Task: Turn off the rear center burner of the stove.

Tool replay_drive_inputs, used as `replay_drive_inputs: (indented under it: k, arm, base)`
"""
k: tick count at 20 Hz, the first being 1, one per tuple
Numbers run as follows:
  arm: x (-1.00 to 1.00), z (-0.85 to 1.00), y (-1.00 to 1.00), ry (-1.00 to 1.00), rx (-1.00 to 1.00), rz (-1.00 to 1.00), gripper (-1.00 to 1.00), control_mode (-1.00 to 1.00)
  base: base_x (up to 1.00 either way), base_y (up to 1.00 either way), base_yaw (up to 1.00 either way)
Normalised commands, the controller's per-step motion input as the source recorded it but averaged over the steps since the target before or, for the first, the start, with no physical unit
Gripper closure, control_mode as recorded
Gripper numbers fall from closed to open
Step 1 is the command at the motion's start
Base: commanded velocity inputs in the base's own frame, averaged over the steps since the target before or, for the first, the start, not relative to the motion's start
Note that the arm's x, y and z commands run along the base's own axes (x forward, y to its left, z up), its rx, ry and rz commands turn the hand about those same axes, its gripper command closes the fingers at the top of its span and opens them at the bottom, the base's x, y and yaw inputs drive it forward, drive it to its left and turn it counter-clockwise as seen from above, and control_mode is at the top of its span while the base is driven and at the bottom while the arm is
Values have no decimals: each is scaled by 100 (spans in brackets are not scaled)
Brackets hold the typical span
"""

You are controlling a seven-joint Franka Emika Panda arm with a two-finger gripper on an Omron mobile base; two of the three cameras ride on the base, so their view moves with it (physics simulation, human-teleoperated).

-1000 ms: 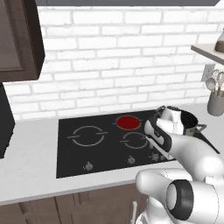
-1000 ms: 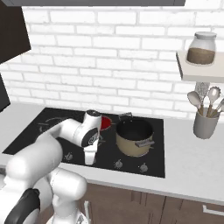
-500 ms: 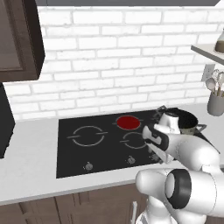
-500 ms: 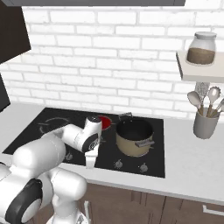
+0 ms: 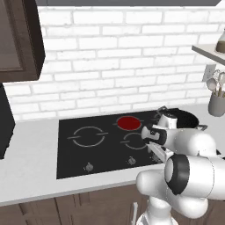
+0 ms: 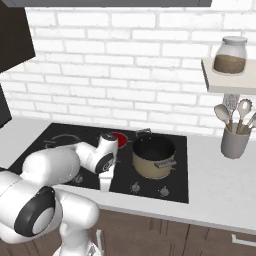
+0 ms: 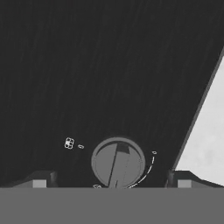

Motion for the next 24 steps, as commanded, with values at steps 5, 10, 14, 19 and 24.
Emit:
replay_drive_inputs:
  k: [5,10,14,19,24]
  arm:
    - [10,-14,-2,0,0,0,-100,-100]
    - [2,-8,-4,0,0,0,-100,-100]
    - [0,-10,-7,0,0,0,-100,-100]
    - [0,0,0,0,0,0,100,-100]
    - [0,0,0,0,0,0,100,-100]
  base:
    - [0,0,0]
    - [0,0,0]
    - [0,0,0]
    - [0,0,0]
    - [0,0,0]
